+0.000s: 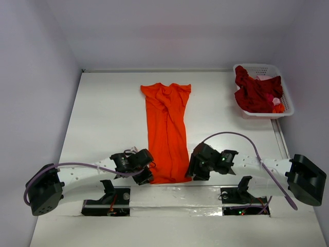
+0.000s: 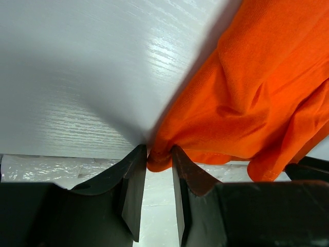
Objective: Fold and stack the t-shirts
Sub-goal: Grab the bottom of the folded rectangular tshirt with both arms
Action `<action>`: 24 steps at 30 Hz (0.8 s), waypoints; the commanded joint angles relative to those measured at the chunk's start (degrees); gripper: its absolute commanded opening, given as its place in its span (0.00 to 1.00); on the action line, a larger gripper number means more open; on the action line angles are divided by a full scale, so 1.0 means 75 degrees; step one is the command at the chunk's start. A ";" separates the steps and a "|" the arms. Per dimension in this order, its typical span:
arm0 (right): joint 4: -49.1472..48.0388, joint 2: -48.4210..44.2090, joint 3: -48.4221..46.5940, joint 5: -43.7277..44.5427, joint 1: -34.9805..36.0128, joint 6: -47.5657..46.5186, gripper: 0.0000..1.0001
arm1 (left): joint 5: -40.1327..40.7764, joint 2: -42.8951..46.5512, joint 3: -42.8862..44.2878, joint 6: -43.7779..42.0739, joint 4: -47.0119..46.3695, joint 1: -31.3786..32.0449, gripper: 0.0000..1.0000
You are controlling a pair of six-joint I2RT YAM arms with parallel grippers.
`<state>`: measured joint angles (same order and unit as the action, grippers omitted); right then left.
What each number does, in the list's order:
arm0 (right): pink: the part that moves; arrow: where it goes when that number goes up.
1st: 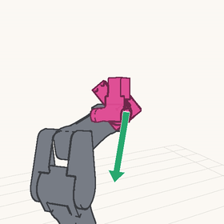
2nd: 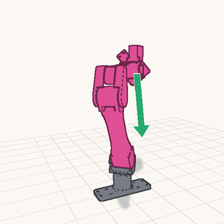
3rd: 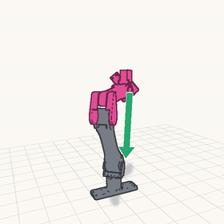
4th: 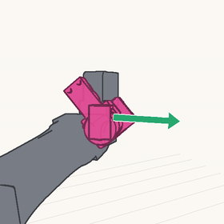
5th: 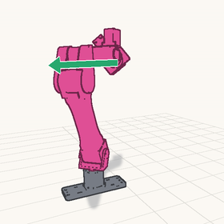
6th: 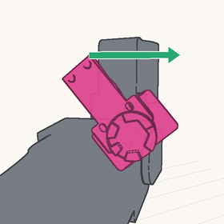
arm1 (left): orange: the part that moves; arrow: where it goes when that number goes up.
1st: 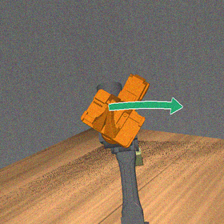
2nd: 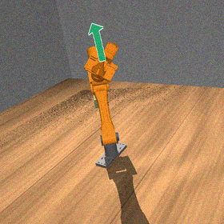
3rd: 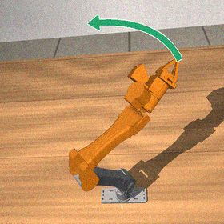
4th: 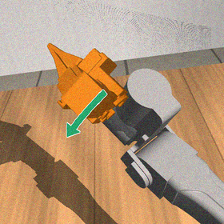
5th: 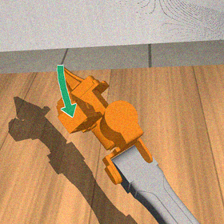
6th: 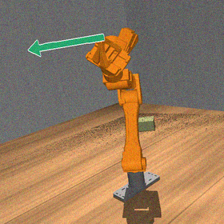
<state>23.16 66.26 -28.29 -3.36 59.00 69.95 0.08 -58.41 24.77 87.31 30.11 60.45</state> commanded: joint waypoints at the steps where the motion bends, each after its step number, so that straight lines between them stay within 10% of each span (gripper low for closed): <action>1: -0.0040 0.0036 0.0058 0.0131 0.0078 0.0107 0.56 | 0.0259 0.0136 0.0177 0.0171 0.0345 0.0050 0.23; 24: -0.0346 0.0447 0.0034 -0.0080 0.0078 -0.0058 0.37 | 0.0259 0.0242 0.0130 0.0230 0.0404 0.0050 0.23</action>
<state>19.57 70.00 -28.36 -5.54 59.00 69.84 0.08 -57.25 24.77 87.57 31.00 60.45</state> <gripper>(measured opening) 0.386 0.236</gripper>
